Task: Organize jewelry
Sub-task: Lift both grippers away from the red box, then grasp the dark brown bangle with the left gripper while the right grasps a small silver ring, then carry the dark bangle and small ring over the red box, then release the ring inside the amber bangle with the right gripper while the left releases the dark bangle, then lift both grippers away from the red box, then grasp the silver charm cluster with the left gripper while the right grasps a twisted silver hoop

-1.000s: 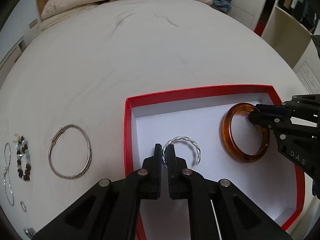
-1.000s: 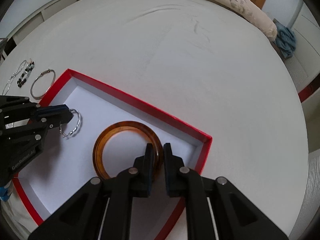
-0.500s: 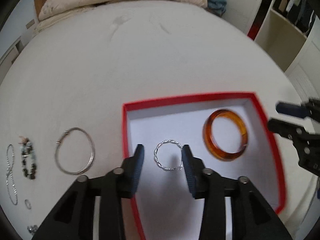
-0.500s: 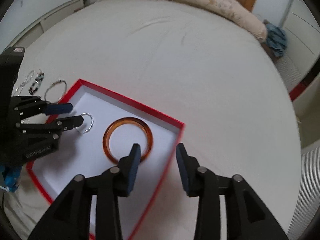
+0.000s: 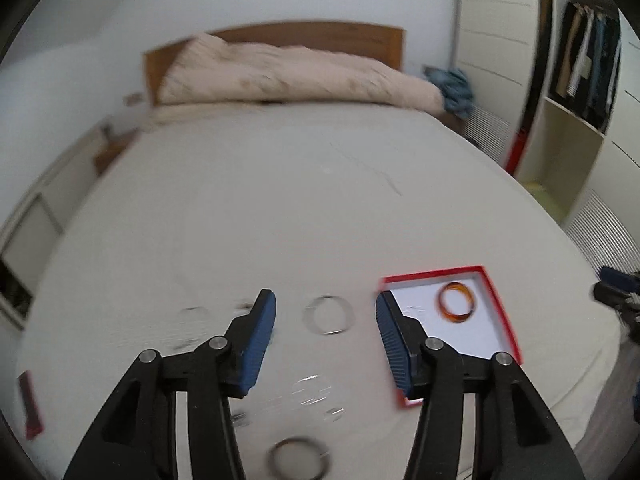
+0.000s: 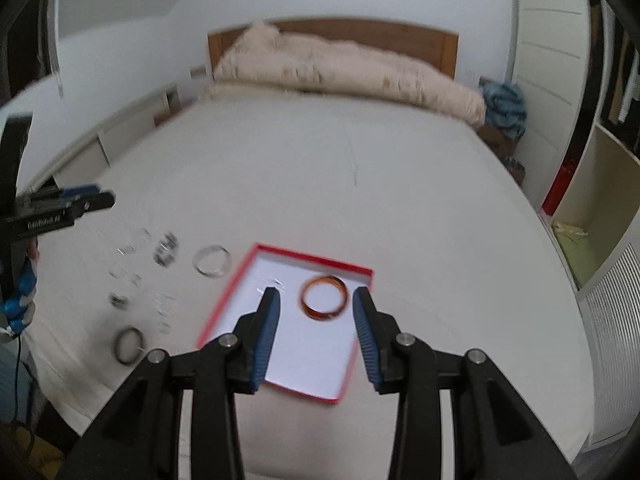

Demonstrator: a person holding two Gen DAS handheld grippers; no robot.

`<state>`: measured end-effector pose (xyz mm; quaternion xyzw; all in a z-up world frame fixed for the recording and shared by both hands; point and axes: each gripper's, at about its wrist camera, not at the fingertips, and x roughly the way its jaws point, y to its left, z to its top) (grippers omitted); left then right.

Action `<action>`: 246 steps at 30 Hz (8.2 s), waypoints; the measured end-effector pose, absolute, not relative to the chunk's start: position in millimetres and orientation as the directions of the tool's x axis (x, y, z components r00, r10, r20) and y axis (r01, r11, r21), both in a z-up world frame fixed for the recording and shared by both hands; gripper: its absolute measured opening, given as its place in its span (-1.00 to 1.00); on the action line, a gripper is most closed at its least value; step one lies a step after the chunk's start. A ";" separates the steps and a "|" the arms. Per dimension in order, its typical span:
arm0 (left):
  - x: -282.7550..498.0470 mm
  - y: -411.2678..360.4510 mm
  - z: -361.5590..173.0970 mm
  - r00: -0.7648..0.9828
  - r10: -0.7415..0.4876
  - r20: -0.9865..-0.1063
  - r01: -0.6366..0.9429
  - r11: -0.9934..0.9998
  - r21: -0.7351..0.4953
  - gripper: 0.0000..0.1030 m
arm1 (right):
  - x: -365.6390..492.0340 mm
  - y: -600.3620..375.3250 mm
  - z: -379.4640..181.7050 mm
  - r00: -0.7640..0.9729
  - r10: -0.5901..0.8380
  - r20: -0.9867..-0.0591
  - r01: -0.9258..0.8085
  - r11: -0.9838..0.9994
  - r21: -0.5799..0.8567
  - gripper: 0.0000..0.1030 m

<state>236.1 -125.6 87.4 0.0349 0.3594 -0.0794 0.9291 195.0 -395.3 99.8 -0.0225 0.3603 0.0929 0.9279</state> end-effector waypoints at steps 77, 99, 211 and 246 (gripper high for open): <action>184.0 2.6 -136.1 0.428 -0.213 -0.878 0.039 0.975 -0.217 -0.85 | 256.8 -159.9 -134.5 0.374 0.410 -0.832 -0.373 0.888 0.270 -0.48; 155.7 14.2 -75.1 0.526 -0.169 -0.834 0.002 0.980 -0.197 -0.85 | 215.4 -170.1 -80.2 0.474 0.410 -0.779 -0.367 0.897 0.248 -0.66; 145.5 17.2 -27.7 0.667 -0.010 -0.745 -0.001 1.000 -0.014 0.40 | 158.3 -183.9 34.8 0.552 0.418 -0.721 -0.452 0.877 0.163 -0.09; 239.7 -9.2 -149.3 0.465 -0.132 -0.875 0.117 0.989 -0.086 -0.71 | 290.7 -121.7 -138.3 0.371 0.388 -0.844 -0.343 0.901 0.264 -0.28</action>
